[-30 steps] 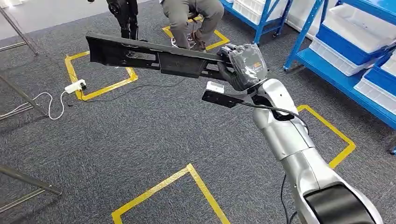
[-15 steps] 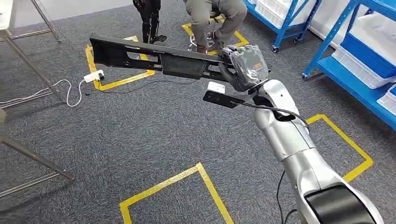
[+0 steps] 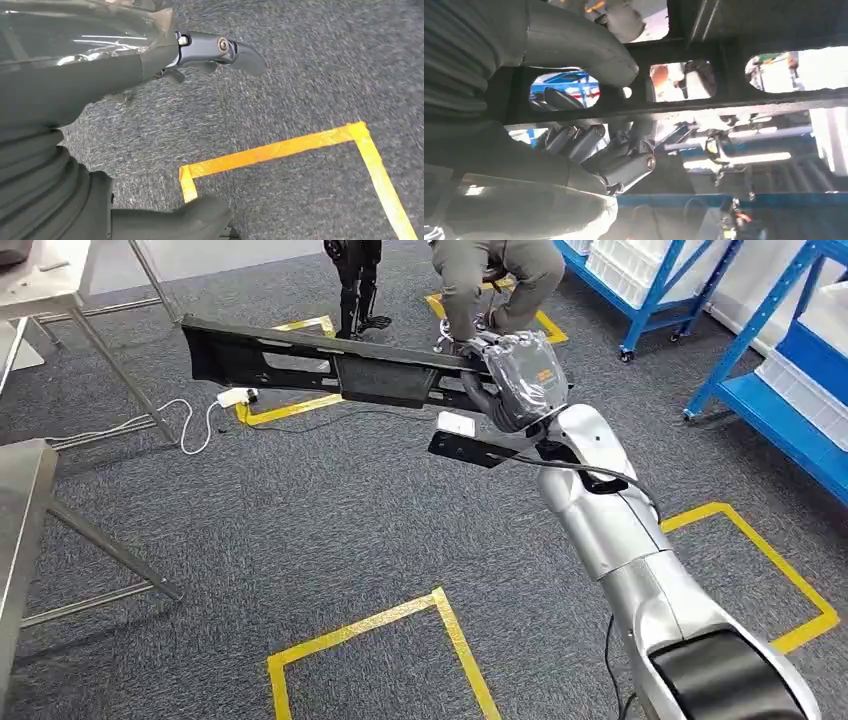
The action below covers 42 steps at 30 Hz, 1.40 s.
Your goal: Take the parts from the cabinet and place them on the table.
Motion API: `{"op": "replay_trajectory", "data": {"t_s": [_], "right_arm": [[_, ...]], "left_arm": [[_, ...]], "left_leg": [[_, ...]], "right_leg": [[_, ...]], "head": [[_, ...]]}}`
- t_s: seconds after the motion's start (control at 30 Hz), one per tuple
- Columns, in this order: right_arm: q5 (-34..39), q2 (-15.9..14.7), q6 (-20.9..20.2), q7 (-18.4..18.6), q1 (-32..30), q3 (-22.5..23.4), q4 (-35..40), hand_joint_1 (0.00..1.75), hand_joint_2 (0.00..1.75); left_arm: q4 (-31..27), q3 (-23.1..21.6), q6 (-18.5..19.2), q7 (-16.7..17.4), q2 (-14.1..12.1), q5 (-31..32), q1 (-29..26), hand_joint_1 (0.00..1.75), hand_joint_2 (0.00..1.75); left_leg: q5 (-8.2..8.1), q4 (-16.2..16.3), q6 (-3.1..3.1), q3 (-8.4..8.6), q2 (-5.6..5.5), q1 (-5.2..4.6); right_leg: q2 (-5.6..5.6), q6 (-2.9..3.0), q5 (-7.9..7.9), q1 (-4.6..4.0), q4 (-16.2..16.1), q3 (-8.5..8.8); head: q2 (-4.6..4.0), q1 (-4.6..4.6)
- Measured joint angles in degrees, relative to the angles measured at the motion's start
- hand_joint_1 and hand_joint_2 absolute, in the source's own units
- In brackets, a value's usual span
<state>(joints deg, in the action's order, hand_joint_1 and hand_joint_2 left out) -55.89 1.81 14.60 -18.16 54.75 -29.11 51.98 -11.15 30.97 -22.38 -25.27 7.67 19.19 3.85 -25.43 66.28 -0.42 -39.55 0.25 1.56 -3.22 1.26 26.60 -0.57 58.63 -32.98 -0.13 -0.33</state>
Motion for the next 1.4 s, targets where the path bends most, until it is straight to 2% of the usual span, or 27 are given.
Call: {"op": "replay_trajectory", "data": {"t_s": [0.03,0.07,0.2,0.27,0.3,0.37,0.4,0.47,0.53,0.57,0.7,0.73,0.77,0.8,0.87,0.9,0.93,1.0,1.03,1.07,1.1,1.2,1.23,1.27,1.3,1.37,1.4], "right_arm": [[0.00,0.02,0.02,0.00,0.21,0.00,0.00,1.75,1.75],[0.02,-0.04,0.02,0.00,0.52,0.02,-0.02,1.75,1.75],[0.05,0.02,0.09,0.00,0.88,-0.11,-0.24,1.75,1.75],[0.02,-0.04,0.11,0.00,0.95,-0.11,-0.26,1.75,1.75],[0.07,-0.31,0.13,0.00,0.98,-0.09,-0.28,1.75,1.75],[0.09,-0.61,0.13,0.00,0.67,-0.11,-0.48,1.75,1.75],[0.09,-0.63,0.13,0.00,0.35,-0.11,-0.66,1.75,1.75],[0.02,-0.83,0.13,0.02,0.13,-0.13,-0.76,1.75,1.75],[0.02,-0.98,0.15,0.11,0.29,-0.13,-0.74,1.75,1.75],[0.02,-1.16,0.15,0.18,0.39,-0.11,-0.74,1.75,1.75],[-0.06,-1.16,0.15,0.48,0.37,-0.20,-0.74,1.75,1.75],[-0.09,-1.05,0.15,0.59,0.44,-0.22,-0.70,1.75,1.75],[-0.11,-0.89,0.15,0.70,0.45,-0.26,-0.70,1.75,1.75],[-0.11,-0.92,0.15,0.72,0.54,-0.26,-0.63,1.75,1.75],[-0.11,-0.98,0.17,0.72,0.47,-0.28,-0.63,1.75,1.75],[-0.13,-0.98,0.17,0.72,0.30,-0.33,-0.63,1.75,1.75],[-0.13,-0.96,0.17,0.70,0.14,-0.35,-0.63,1.75,1.75],[-0.15,-0.96,0.17,0.72,0.14,-0.35,-0.63,1.75,1.75],[-0.15,-0.98,0.17,0.79,0.22,-0.33,-0.59,1.75,1.75],[-0.17,-0.98,0.17,0.79,0.29,-0.33,-0.52,1.75,1.75],[-0.17,-1.22,0.13,0.83,0.43,-0.26,-0.50,1.75,1.75],[-0.33,-1.38,-0.28,1.09,0.74,-0.26,-0.39,1.75,1.75],[-0.35,-1.46,-0.39,1.22,1.07,-0.24,-0.37,1.75,1.75],[-0.33,-1.75,-0.42,1.42,1.33,0.02,-0.35,1.75,1.75],[-0.24,-2.27,-0.48,1.60,1.83,0.46,-0.20,1.75,1.75],[-0.04,-3.50,-0.90,1.84,2.25,1.12,-0.07,1.75,1.75],[0.09,-4.34,-1.16,1.90,2.17,1.55,-0.09,1.75,1.75]], "left_arm": [[0.00,0.00,0.02,0.00,-0.02,0.00,0.04,0.00,1.75],[0.00,0.00,0.07,0.00,0.00,0.00,0.14,0.00,1.75],[0.02,0.00,0.20,-0.04,0.07,0.04,0.05,0.00,1.75],[0.00,0.00,0.22,-0.15,0.09,0.11,0.06,0.00,1.75],[0.00,0.02,0.35,-0.20,0.02,0.11,0.11,0.00,1.75],[0.00,0.02,0.52,-0.26,0.09,0.11,0.16,0.00,1.75],[0.00,0.02,0.52,-0.26,0.11,0.11,0.12,0.00,1.75],[0.00,0.02,0.61,-0.30,0.09,0.18,0.10,0.00,1.75],[0.00,0.02,0.70,-0.35,0.09,0.26,0.12,0.00,1.75],[0.00,0.02,0.70,-0.37,0.07,0.28,0.13,0.00,1.75],[0.00,0.02,0.79,-0.42,0.15,0.28,-0.12,0.00,1.75],[0.00,0.02,0.79,-0.44,0.13,0.28,-0.20,0.00,1.75],[0.00,0.02,0.79,-0.44,0.11,0.28,-0.20,0.00,1.75],[0.00,0.02,0.81,-0.44,0.11,0.28,-0.13,0.00,1.75],[0.00,0.00,0.85,-0.46,0.13,0.30,-0.05,0.00,1.75],[0.00,0.00,0.85,-0.48,0.13,0.37,-0.07,0.00,1.75],[0.00,0.00,0.85,-0.48,0.13,0.37,-0.11,0.00,1.75],[0.00,0.00,0.85,-0.50,0.09,0.46,-0.11,0.00,1.75],[0.00,0.00,0.85,-0.52,0.04,0.55,-0.09,0.00,1.75],[0.00,0.00,0.85,-0.57,0.02,0.57,-0.01,0.00,1.75],[0.00,0.00,0.87,-0.59,0.04,0.61,0.14,0.00,1.75],[0.00,0.02,0.87,-0.72,0.09,0.61,0.04,0.00,1.75],[0.00,0.02,0.87,-0.81,0.11,0.63,0.06,0.00,1.75],[0.00,0.02,0.87,-0.90,0.20,0.66,0.05,0.00,1.75],[0.00,0.07,0.87,-0.92,0.13,0.90,0.10,0.00,1.75],[0.00,0.04,1.25,-0.92,0.13,1.40,0.24,0.00,1.75],[0.00,0.04,1.31,-0.92,0.24,1.64,0.23,0.00,1.75]], "left_leg": [[0.95,-4.71,0.25,2.53,1.84,-0.12],[0.53,-5.71,0.38,2.96,2.79,-0.86],[1.33,-6.28,1.73,2.47,0.68,-0.75],[1.86,-6.83,2.50,2.70,0.18,-0.37],[1.93,-6.90,2.61,2.58,-0.23,-0.36],[1.98,-6.86,2.67,2.51,-1.20,-0.32],[2.00,-6.86,2.64,2.51,-1.76,-0.32],[2.09,-6.83,2.49,2.52,-2.88,-0.23],[2.24,-6.83,2.10,2.55,-3.95,-0.03],[2.35,-6.77,1.72,2.26,-4.30,-0.10],[3.27,-7.52,-0.02,1.73,-5.94,0.13],[2.76,-6.99,-0.11,1.36,-5.13,0.43],[1.30,-5.27,-0.07,0.64,-2.92,-0.07],[-1.05,-1.50,-0.11,-0.94,-1.66,-0.06],[-5.08,7.78,-0.22,-5.08,-1.12,-0.04],[-5.75,10.66,-0.25,-6.37,-1.10,-0.04],[-5.17,10.69,-0.19,-6.29,-1.08,-0.04],[-1.39,3.79,0.08,-2.51,-0.68,-0.06],[0.70,-1.49,0.32,0.50,0.49,-0.11],[0.90,-5.43,0.52,2.55,2.78,-0.28],[1.07,-6.27,0.91,2.74,2.65,-0.77],[1.32,-6.34,1.43,2.43,1.40,-1.08],[1.81,-7.04,2.10,2.80,1.08,-0.74],[1.98,-7.23,2.33,2.86,0.81,-0.66],[2.22,-7.30,2.71,2.72,0.41,-0.55],[2.35,-7.29,2.89,2.52,-0.72,-0.52],[2.38,-7.28,2.90,2.52,-1.39,-0.51]], "right_leg": [[-0.41,-0.09,0.09,-0.12,0.12,-0.03],[-0.66,-0.37,0.27,-0.92,0.39,-0.44],[-2.20,-0.92,0.32,-1.12,0.36,-0.40],[0.95,-1.27,2.15,-0.43,2.83,-1.85],[2.15,-1.12,4.07,-0.06,7.17,-3.78],[2.74,-1.25,7.18,0.39,16.29,-7.83],[2.76,-1.64,7.38,0.63,18.47,-8.89],[2.86,-2.71,5.08,1.08,14.23,-6.95],[4.40,-3.85,0.76,1.80,3.49,-2.07],[6.78,-3.87,0.52,2.06,0.61,-0.92],[5.13,-2.84,-0.13,0.84,0.34,-0.70],[4.49,-2.02,-0.67,2.29,-0.24,-0.68],[4.15,-1.57,-0.80,1.85,-0.26,-0.63],[3.62,-0.74,-0.80,1.58,-0.26,-0.66],[2.61,-0.63,-0.74,0.99,-0.25,-0.71],[2.06,-0.62,-0.74,0.73,-0.24,-0.74],[1.57,-0.61,-0.72,0.57,-0.24,-0.73],[0.66,-0.58,-0.67,0.40,-0.21,-0.68],[0.26,-0.56,-0.64,0.32,-0.17,-0.64],[-0.09,-0.58,-0.60,0.00,-0.10,-0.72],[-0.41,-0.80,-0.47,-0.66,0.14,-1.04],[-1.68,-1.05,-0.48,-0.57,-0.07,-0.89],[-1.87,-1.39,-0.10,-0.82,0.23,-1.14],[-0.26,-1.66,0.65,-0.26,1.29,-1.79],[1.64,-1.50,2.65,0.04,4.88,-3.31],[2.64,-1.41,6.19,0.46,14.03,-7.18],[2.80,-1.72,7.10,0.66,17.72,-8.73]], "head": [[0.00,0.02],[0.00,-0.09],[0.00,0.11],[0.00,0.28],[0.00,0.31],[0.00,0.26],[0.00,0.30],[0.00,0.31],[0.00,0.28],[0.00,0.37],[0.00,0.30],[0.00,0.00],[0.00,0.02],[0.00,-0.18],[0.00,-0.07],[0.00,-0.18],[0.00,-0.07],[0.00,-0.11],[0.00,-0.18],[0.00,-0.13],[0.00,-0.04],[0.00,-0.02],[0.00,-0.07],[0.00,0.00],[0.00,0.04],[0.00,0.04],[0.00,0.06]]}}
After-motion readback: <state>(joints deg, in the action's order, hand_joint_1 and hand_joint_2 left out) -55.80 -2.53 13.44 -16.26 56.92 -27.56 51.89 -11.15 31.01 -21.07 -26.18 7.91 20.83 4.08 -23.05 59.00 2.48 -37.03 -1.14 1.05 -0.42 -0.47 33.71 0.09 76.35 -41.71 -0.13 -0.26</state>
